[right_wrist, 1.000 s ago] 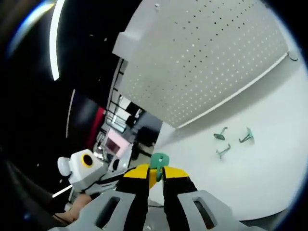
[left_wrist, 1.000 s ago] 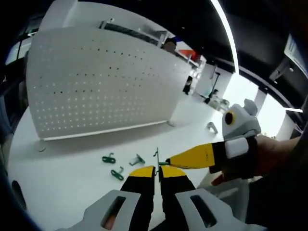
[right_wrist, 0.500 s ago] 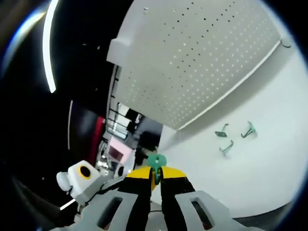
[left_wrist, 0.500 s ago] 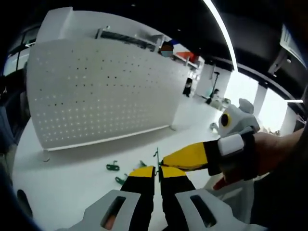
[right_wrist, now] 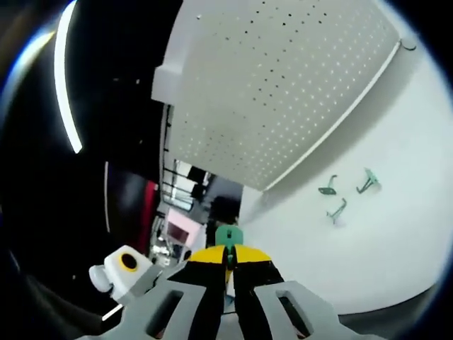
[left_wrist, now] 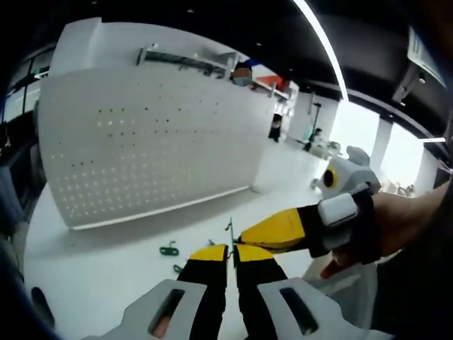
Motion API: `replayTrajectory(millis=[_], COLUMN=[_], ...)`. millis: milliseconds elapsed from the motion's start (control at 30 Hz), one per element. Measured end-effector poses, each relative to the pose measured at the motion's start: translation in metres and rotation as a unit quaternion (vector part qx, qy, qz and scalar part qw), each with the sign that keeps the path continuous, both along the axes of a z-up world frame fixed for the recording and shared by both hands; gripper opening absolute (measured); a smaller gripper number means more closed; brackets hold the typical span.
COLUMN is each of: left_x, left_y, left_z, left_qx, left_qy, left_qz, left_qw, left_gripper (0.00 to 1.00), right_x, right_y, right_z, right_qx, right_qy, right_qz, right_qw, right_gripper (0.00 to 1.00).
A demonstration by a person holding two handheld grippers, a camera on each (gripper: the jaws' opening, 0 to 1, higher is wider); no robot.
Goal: Insert the hook assembly into the mounting plate slot until the hook locks in place.
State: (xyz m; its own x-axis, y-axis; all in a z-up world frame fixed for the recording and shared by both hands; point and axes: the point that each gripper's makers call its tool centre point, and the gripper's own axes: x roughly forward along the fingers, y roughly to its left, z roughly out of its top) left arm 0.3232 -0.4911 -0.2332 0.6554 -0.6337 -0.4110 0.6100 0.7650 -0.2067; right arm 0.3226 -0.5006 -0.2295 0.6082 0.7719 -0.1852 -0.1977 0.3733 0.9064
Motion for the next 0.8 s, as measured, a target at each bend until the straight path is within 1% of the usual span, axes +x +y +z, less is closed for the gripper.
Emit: replayTrajectory(millis=[167,400,567,767,800], left_x=[-0.0006,-0.0019,-0.0059,-0.0102,-0.0102], left_y=[-0.0002,-0.0005,-0.0001,-0.0004,-0.0003], left_z=[0.0008,0.0012,-0.0023,-0.0053,-0.0054], left_qx=[-0.002,-0.004,0.000,-0.004,-0.005], left_qy=[0.000,0.004,0.010,0.022,0.022], left_qz=[-0.005,-0.018,-0.026,-0.033,-0.034], left_qw=[1.0000,0.9998,0.9996,0.9992,0.9992], left_gripper=[0.04,0.06,0.08,0.13,0.15], right_x=[-0.0007,-0.0011,-0.0030,-0.0035,-0.0033], right_y=[-0.0005,-0.0002,0.0008,0.0020,0.0014], right_z=[0.0005,0.0007,0.0015,0.0044,0.0038], right_qx=[-0.004,-0.027,-0.053,-0.072,-0.083], right_qy=[-0.003,-0.018,-0.039,-0.061,-0.067], right_qz=[0.001,0.009,0.018,0.030,0.031], right_qw=[1.0000,0.9994,0.9976,0.9951,0.9938], right_gripper=[0.00,0.00,0.00,0.00,0.00])
